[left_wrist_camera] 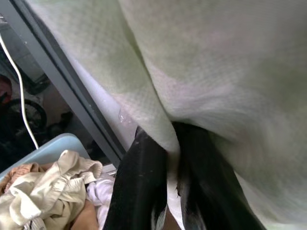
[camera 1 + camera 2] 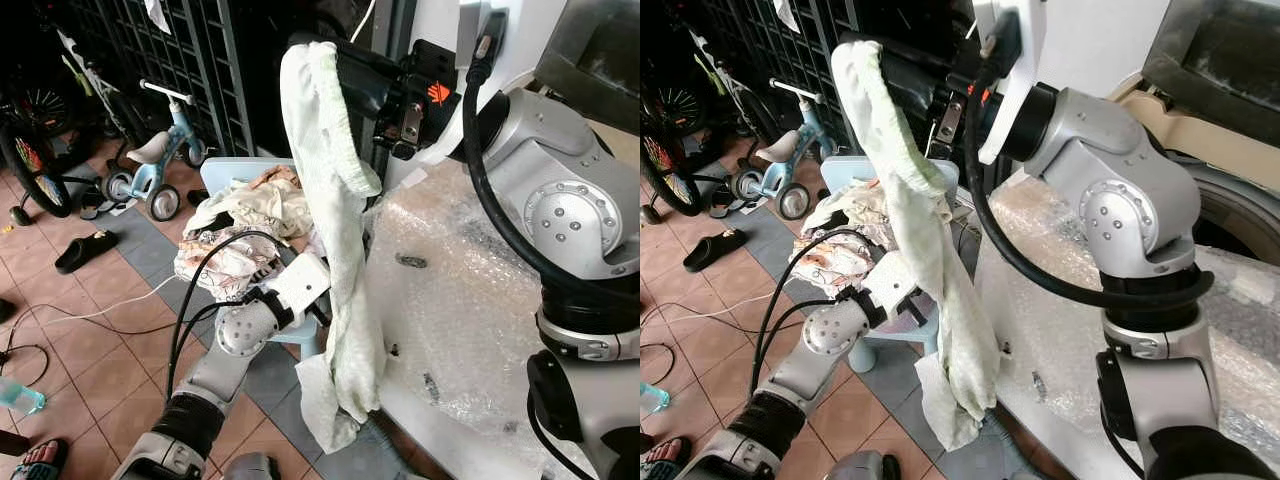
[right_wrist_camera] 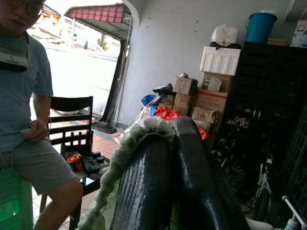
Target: Clothes washing
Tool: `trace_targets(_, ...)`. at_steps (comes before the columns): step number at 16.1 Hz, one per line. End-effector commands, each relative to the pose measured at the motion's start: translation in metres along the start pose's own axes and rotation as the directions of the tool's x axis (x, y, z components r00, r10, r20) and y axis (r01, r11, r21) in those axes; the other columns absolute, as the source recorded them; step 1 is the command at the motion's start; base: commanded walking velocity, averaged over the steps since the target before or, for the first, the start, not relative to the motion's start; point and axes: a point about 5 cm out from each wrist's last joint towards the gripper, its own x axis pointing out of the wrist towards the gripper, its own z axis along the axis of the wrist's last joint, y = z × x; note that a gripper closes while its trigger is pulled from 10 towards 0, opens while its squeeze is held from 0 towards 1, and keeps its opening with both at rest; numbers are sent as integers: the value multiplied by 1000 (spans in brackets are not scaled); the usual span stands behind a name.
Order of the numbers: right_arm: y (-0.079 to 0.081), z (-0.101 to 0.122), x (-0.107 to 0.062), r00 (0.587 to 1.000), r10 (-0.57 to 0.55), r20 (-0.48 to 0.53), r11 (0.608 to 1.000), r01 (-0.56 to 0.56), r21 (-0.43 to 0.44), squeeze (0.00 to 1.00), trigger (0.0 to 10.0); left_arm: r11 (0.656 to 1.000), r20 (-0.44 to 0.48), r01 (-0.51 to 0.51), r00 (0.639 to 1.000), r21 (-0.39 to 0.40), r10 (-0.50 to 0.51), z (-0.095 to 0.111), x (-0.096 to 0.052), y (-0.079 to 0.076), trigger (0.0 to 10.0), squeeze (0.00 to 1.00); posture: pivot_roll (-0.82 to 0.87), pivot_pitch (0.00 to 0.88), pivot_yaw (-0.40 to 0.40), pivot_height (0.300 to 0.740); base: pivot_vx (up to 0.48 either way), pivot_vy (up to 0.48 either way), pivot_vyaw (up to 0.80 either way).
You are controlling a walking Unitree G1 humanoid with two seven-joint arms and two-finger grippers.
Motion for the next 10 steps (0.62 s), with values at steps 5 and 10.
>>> trace_targets(5,3,2,-1,1000,17,9,1000,-17,-3,0,0,1000,33,7,999,-8,-6,4,-3,3,0,0,-70,0,44,740,0,0,0)
trace_targets(10,0,-5,-7,1000,-10,-15,1000,10,7,0,0,1000,46,-25,999,-16,26,8,-5,10,0,0,-70,0,43,740,0,0,0)
